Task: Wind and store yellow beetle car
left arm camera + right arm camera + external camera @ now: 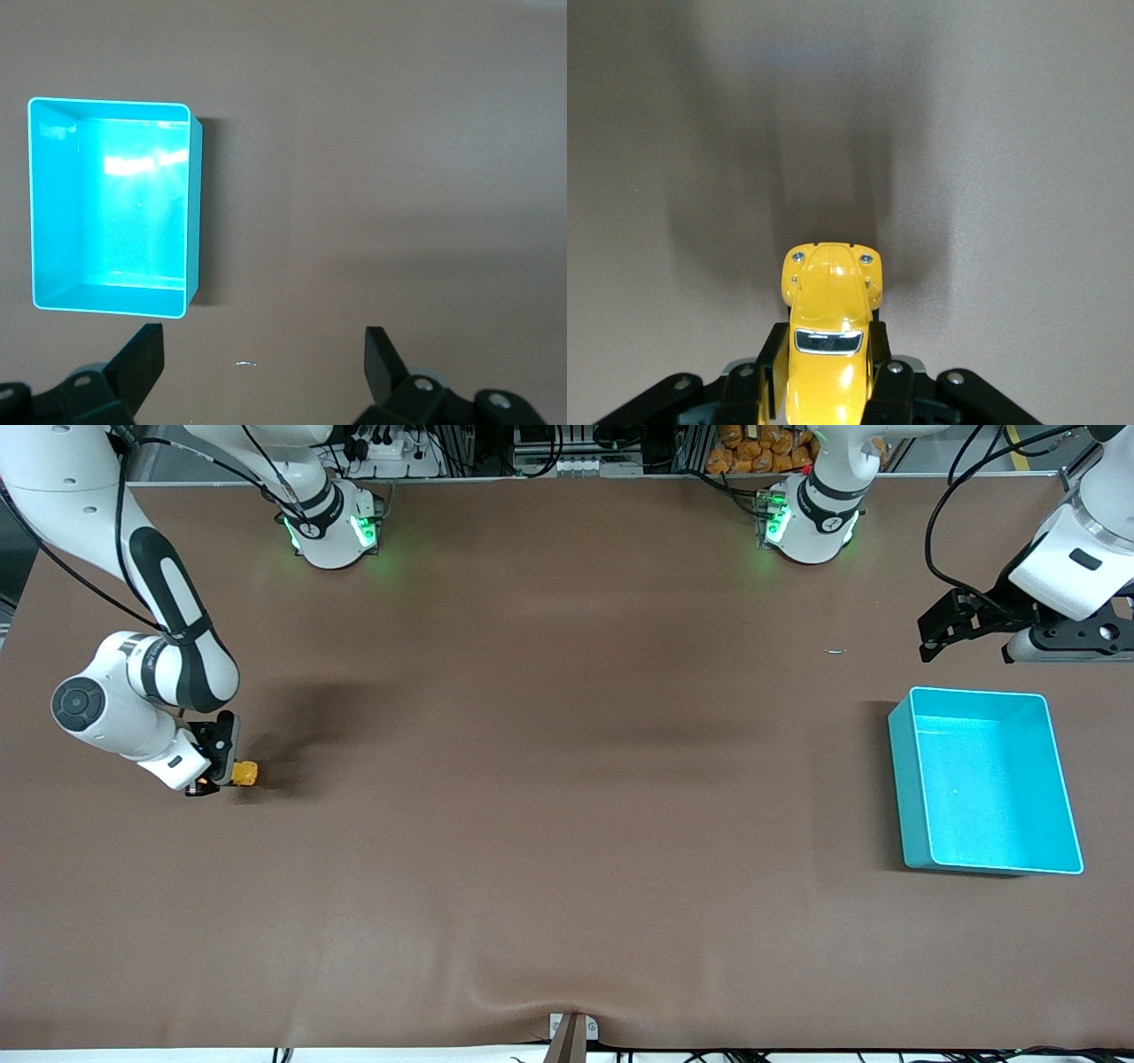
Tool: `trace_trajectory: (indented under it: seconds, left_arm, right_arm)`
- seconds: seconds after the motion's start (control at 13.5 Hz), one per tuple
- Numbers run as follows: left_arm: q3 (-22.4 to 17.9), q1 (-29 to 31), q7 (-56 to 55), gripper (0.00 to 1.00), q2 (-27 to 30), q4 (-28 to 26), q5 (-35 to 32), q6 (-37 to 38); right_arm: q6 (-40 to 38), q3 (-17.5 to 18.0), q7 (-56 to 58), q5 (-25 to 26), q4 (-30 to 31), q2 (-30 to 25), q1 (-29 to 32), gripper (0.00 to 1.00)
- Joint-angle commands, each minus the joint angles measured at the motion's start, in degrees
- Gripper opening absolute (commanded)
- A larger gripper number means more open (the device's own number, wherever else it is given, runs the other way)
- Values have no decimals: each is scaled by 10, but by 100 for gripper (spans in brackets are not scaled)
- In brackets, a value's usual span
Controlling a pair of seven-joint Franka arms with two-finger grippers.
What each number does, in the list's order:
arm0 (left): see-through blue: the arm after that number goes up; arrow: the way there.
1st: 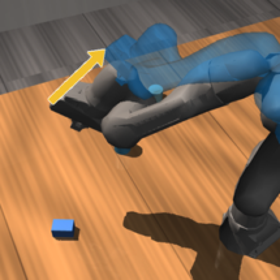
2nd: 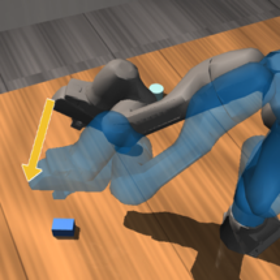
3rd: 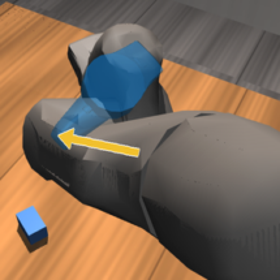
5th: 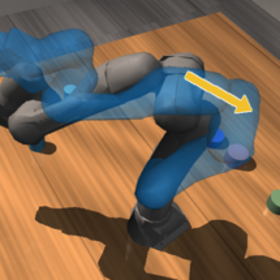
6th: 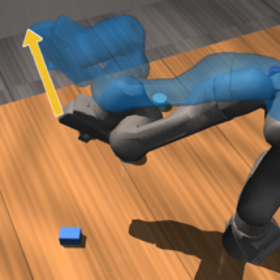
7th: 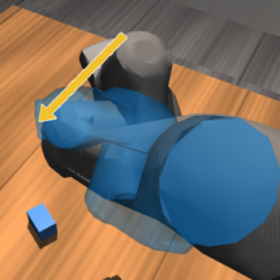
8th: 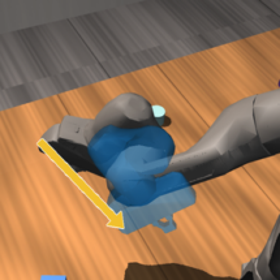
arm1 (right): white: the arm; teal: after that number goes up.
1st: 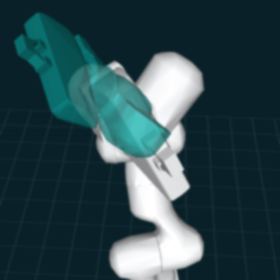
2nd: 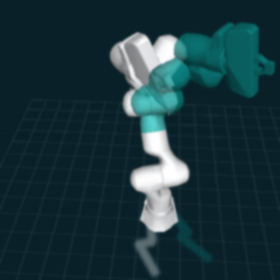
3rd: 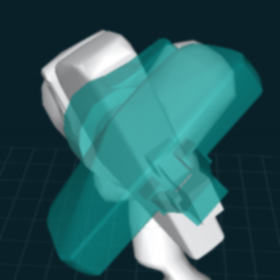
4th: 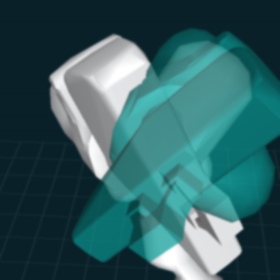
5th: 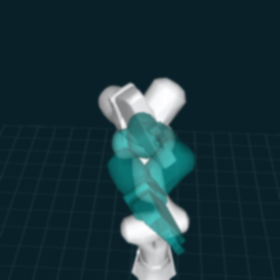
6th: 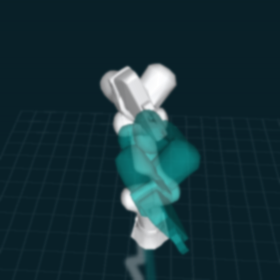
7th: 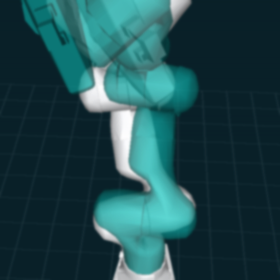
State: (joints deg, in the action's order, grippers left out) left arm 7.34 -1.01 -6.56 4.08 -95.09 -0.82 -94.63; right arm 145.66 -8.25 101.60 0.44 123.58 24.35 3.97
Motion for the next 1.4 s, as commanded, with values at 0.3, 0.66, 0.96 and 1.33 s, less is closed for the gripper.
trace_trajectory:
  seconds: [0.3,0.66,0.96,1.33]
  left_arm:
    - [1,3,-3,100,-5,13,11,9]
    - [1,4,-3,100,-5,13,11,9]
    - [1,3,-3,100,-5,13,11,9]
    - [1,4,-2,100,-5,13,11,9]
  right_arm:
    - [2,5,3,2,-24,60,21,35]
    - [-11,5,1,-2,-32,61,23,42]
    - [-27,5,1,-12,-40,62,23,42]
    - [-78,5,0,-12,-82,63,22,64]
